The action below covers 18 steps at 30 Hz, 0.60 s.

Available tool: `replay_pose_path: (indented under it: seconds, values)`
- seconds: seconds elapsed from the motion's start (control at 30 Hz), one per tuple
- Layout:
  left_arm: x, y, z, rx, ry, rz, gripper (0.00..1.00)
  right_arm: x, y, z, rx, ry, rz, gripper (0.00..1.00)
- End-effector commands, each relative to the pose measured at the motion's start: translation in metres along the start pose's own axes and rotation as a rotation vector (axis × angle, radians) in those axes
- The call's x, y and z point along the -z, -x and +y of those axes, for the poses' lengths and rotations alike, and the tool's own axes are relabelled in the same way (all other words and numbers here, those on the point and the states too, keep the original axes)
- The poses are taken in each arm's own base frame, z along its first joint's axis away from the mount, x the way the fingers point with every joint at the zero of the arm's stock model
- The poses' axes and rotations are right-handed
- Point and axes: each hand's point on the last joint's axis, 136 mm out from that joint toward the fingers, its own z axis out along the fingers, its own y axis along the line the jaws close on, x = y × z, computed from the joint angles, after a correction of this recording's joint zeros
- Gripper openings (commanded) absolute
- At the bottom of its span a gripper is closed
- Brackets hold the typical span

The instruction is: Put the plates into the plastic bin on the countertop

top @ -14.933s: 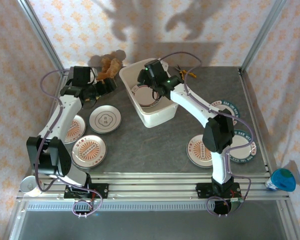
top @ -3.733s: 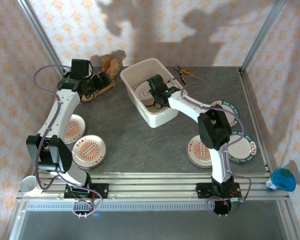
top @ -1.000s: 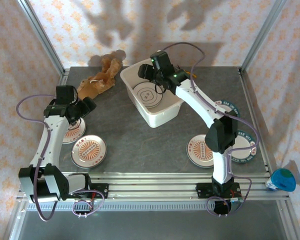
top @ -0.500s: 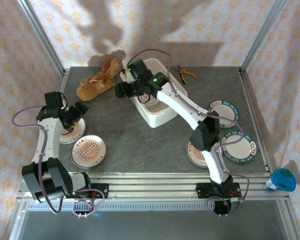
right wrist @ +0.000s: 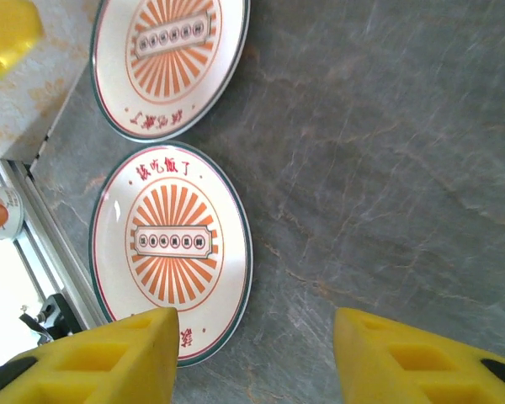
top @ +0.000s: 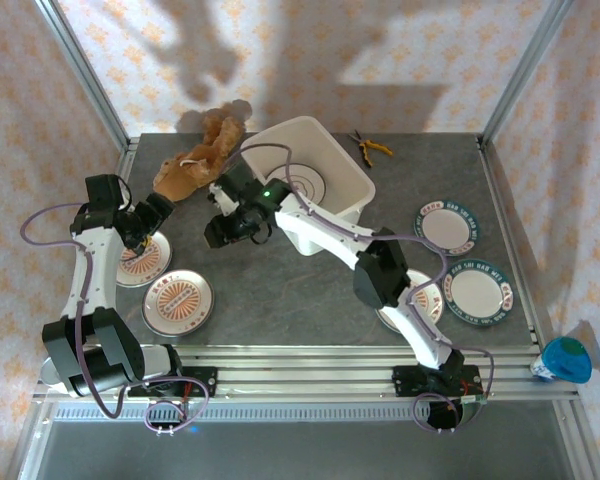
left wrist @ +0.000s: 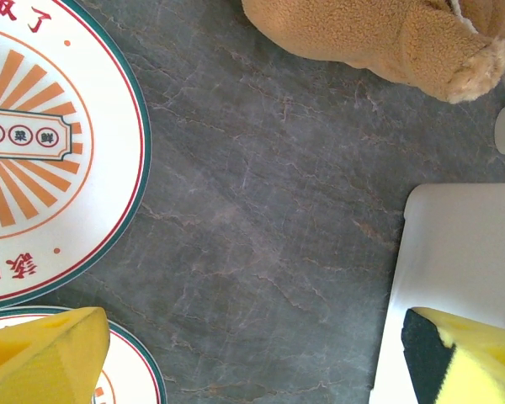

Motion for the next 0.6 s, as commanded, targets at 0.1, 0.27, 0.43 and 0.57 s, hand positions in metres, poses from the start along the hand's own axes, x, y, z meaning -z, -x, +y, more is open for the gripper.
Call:
replay_pose_path:
  seconds: [0.1,0.27,0.43,0.57]
  values:
    - [0.016,0.017,-0.020,-0.016,-0.055,-0.060,0.91,-0.031,-0.015,0.021,0.010,0.059,0.047,0.48]
    - [0.022,0.016,-0.033,-0.025,-0.097,-0.063,0.91,-0.054,-0.029,0.017,-0.010,0.045,0.084,0.43]
    - [0.027,0.011,-0.037,-0.045,-0.107,-0.065,0.91,-0.072,-0.039,0.015,-0.039,0.046,0.103,0.42]
    - [0.024,0.005,-0.040,-0.060,-0.115,-0.059,0.91,-0.082,-0.047,0.011,-0.055,0.029,0.130,0.41]
